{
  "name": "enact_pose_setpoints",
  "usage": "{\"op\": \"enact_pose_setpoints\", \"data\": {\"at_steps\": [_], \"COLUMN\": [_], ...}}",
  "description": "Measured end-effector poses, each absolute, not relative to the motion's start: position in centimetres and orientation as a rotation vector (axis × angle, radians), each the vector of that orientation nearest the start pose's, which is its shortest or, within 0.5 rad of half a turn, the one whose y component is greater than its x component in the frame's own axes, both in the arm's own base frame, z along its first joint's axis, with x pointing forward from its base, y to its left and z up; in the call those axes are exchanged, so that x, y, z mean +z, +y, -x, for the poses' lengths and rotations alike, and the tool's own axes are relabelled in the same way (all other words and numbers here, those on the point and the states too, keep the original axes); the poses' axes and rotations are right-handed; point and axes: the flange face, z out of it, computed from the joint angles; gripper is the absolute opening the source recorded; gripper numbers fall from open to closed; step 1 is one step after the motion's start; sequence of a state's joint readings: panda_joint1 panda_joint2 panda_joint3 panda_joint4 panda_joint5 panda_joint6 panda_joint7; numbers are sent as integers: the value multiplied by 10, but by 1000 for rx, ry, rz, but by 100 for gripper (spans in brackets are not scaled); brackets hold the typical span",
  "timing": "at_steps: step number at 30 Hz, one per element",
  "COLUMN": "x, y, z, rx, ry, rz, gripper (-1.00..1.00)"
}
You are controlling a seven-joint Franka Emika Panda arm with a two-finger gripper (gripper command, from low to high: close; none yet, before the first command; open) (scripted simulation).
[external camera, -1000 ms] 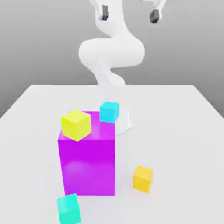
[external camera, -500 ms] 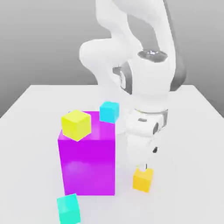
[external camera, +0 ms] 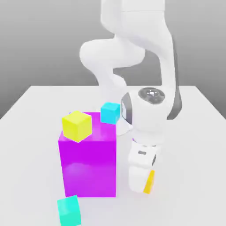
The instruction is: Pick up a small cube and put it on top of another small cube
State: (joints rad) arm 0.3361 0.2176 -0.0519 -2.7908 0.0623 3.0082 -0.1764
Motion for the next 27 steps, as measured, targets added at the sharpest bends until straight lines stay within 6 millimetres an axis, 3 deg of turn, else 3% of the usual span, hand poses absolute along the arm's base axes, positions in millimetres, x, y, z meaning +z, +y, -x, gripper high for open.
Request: {"op": "enact_pose_setpoints", "data": {"at_steps": [6,11,17,22,27], "x": [193,226,288,348,407], "y": [90,74,36,-40,-110], "z": [-360,-406,-461,-458,-427], "rx": [4,23,61,52,29], "ry": [-653,-827,-962,-336,394], "rz": [3084,3116,3246,3402,3393], "gripper": [-100,-100,-100,-100,-100]}}
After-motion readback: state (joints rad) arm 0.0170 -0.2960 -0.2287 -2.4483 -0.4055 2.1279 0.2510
